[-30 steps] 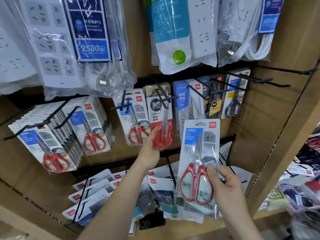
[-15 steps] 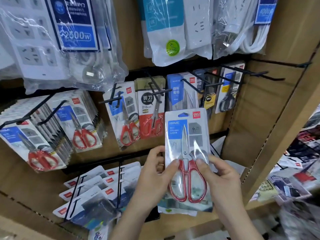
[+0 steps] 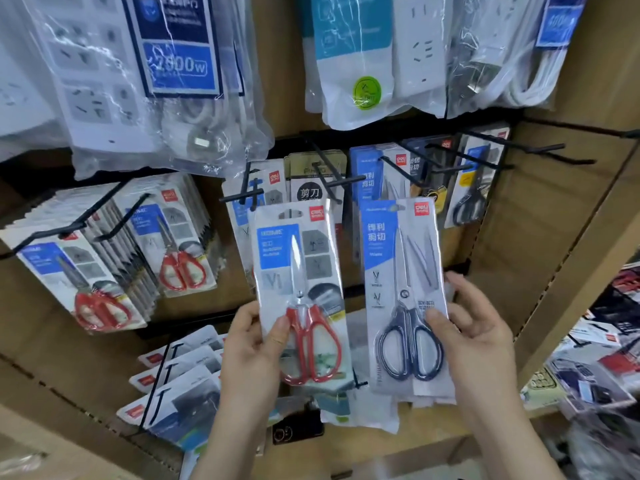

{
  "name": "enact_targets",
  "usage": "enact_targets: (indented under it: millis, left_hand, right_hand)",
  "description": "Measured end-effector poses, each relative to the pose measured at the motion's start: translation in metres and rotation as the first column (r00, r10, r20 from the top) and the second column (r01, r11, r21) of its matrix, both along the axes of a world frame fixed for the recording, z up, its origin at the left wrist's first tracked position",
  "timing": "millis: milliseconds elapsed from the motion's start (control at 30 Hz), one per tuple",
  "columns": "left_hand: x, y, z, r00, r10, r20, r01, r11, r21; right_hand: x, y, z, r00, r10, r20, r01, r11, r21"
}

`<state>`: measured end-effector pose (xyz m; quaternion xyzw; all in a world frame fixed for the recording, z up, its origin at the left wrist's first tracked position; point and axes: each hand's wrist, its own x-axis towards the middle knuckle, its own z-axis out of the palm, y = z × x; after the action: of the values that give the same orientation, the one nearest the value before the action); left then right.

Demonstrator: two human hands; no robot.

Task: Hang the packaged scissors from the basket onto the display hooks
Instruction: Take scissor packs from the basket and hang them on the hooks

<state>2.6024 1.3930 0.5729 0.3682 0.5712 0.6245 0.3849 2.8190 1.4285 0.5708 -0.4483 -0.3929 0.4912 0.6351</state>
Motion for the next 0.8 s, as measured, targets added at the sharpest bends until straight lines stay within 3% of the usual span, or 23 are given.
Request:
enact_targets:
  millis: [133, 400, 800]
  left_hand:
    - [-0.018, -0.01, -0.002, 0.997, 0.064, -0.048, -0.062, 0.998, 0.032]
    - [-0.04, -0.014, 0.011, 0.97, 0.073, -0.232, -0.034, 0.985, 0.169]
    - [-0.037, -0.021, 0.006, 0.981, 0.058, -0.186, -0.016, 0.975, 0.221]
  right_hand:
    - [-0.001, 0.0, -0.004, 0.996, 0.082, 0.042, -0.079, 0.995, -0.057]
    - [-0.014, -0.002, -0.015, 0.98, 0.167, 0.111, -0.161, 0.985, -0.061]
    - [-0.034, -0.009, -0.013, 0.977, 0.214, -0.021, -0.215, 0.974, -0.072]
